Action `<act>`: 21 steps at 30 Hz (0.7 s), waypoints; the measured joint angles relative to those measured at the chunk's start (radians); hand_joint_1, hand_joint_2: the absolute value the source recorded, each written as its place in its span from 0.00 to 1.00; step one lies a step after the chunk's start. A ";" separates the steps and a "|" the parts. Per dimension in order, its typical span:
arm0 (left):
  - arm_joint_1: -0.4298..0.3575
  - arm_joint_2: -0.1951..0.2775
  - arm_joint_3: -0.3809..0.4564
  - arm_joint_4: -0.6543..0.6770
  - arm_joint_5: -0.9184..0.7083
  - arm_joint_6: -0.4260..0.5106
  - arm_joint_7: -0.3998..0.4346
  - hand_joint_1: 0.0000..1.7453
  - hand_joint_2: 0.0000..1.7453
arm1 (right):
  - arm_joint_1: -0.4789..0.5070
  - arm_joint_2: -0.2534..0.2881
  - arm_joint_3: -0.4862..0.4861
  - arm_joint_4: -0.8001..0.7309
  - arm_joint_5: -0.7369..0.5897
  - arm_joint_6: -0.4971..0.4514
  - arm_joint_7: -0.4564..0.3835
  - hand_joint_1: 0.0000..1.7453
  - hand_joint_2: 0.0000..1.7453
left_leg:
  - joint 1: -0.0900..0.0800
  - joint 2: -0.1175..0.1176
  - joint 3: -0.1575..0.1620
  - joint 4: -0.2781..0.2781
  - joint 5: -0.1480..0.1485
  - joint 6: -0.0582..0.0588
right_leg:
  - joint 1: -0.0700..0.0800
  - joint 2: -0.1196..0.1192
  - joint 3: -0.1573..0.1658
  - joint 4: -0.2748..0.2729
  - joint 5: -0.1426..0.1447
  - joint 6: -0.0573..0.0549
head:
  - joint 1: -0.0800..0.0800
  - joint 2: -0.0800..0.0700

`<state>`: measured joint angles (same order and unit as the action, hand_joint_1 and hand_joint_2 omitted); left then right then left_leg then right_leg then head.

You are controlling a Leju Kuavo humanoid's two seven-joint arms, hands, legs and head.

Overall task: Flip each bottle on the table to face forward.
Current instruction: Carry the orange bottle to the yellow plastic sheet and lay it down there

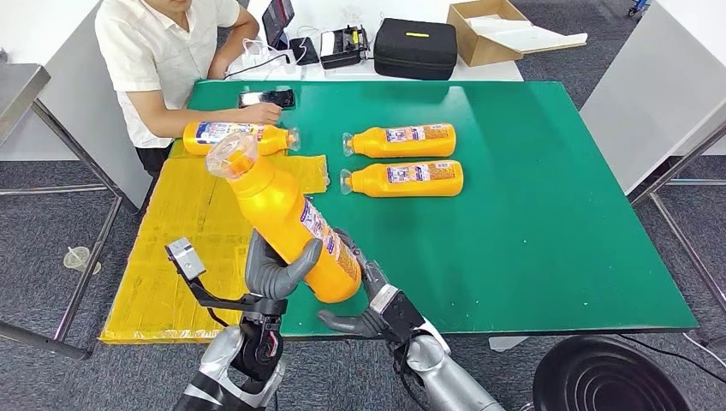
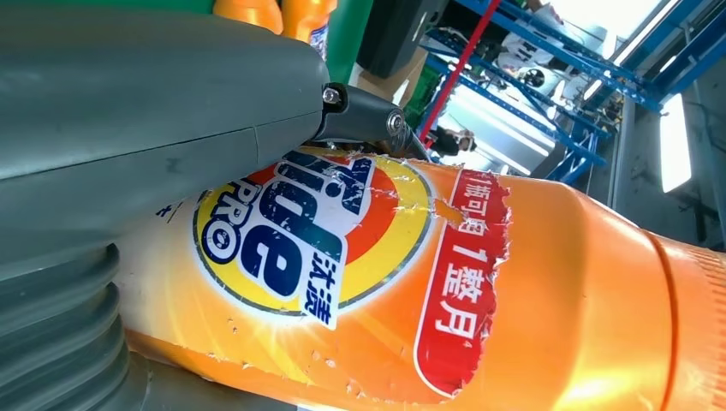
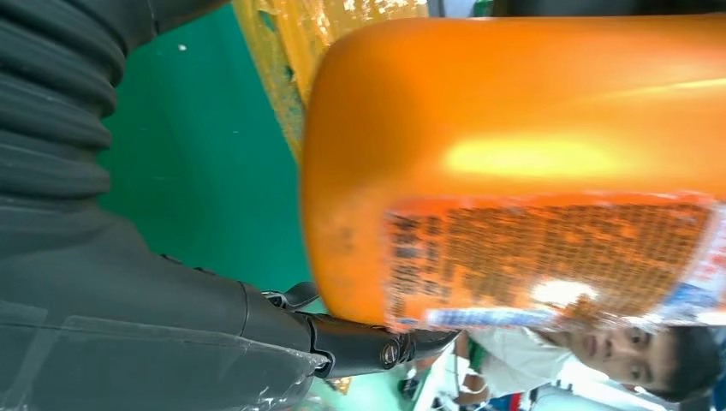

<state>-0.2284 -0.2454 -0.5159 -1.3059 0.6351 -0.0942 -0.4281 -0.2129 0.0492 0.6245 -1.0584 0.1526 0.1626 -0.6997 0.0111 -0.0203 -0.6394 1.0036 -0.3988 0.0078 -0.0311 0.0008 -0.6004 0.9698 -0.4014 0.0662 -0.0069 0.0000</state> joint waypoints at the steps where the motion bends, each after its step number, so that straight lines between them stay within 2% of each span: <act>1: 0.001 0.000 0.001 -0.004 -0.002 0.007 -0.002 1.00 1.00 | 0.004 0.003 -0.003 0.006 0.004 -0.015 0.000 0.00 0.00 | 0.000 0.000 0.000 0.000 0.000 0.000 | 0.000 0.000 0.000 0.000 0.000 0.000 | 0.000 0.000; 5: 0.001 -0.001 0.013 -0.014 -0.008 0.034 -0.008 1.00 1.00 | 0.032 0.019 -0.024 0.023 0.007 -0.081 0.000 0.00 0.00 | 0.000 0.000 0.000 0.000 0.000 0.000 | 0.000 0.000 0.000 0.000 0.000 0.000 | 0.000 0.000; 11: 0.001 -0.001 0.029 -0.016 -0.017 0.041 -0.008 1.00 1.00 | 0.052 0.035 -0.049 0.036 0.003 -0.106 0.000 0.00 0.00 | 0.000 0.000 0.000 0.000 0.000 0.000 | 0.000 0.000 0.000 0.000 0.000 0.000 | 0.000 0.000; 14: 0.001 0.004 0.032 -0.018 -0.060 0.076 -0.011 1.00 1.00 | 0.061 0.040 -0.070 0.038 0.003 -0.148 0.000 0.00 0.00 | 0.000 0.000 0.000 0.000 0.000 0.000 | 0.000 0.000 0.000 0.000 0.000 0.000 | 0.000 0.000; 15: 0.000 0.009 0.033 -0.018 -0.107 0.113 -0.019 1.00 1.00 | 0.066 0.041 -0.080 0.038 0.010 -0.178 0.000 0.00 0.00 | 0.000 0.000 0.000 0.000 0.000 0.000 | 0.000 0.000 0.000 0.000 0.000 0.000 | 0.000 0.000; 17: -0.006 0.029 0.032 -0.016 -0.292 0.254 -0.036 1.00 1.00 | 0.078 0.040 -0.104 0.036 0.046 -0.281 0.000 0.00 0.00 | 0.000 0.000 0.000 0.000 0.000 0.000 | 0.000 0.000 0.000 0.000 0.000 0.000 | 0.000 0.000; 19: -0.025 0.063 0.027 0.002 -0.613 0.446 -0.018 1.00 1.00 | 0.091 0.037 -0.140 0.034 0.118 -0.448 0.000 0.00 0.00 | 0.000 0.000 0.000 0.000 0.000 0.000 | 0.000 0.000 0.000 0.000 0.000 0.000 | 0.000 0.000; 21: -0.045 0.101 0.026 0.034 -0.933 0.562 0.026 1.00 1.00 | 0.101 0.035 -0.189 0.025 0.194 -0.607 0.000 0.00 0.00 | 0.000 0.000 0.000 0.000 0.000 0.000 | 0.000 0.000 0.000 0.000 0.000 0.000 | 0.000 0.000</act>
<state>-0.2734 -0.1446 -0.4902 -1.2714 -0.2976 0.4679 -0.4019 -0.1124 0.0841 0.4352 -1.0329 0.3466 -0.4442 -0.6995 0.0112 -0.0205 -0.6393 1.0035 -0.3987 0.0077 -0.0310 0.0007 -0.6003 0.9698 -0.4014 0.0661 -0.0067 0.0000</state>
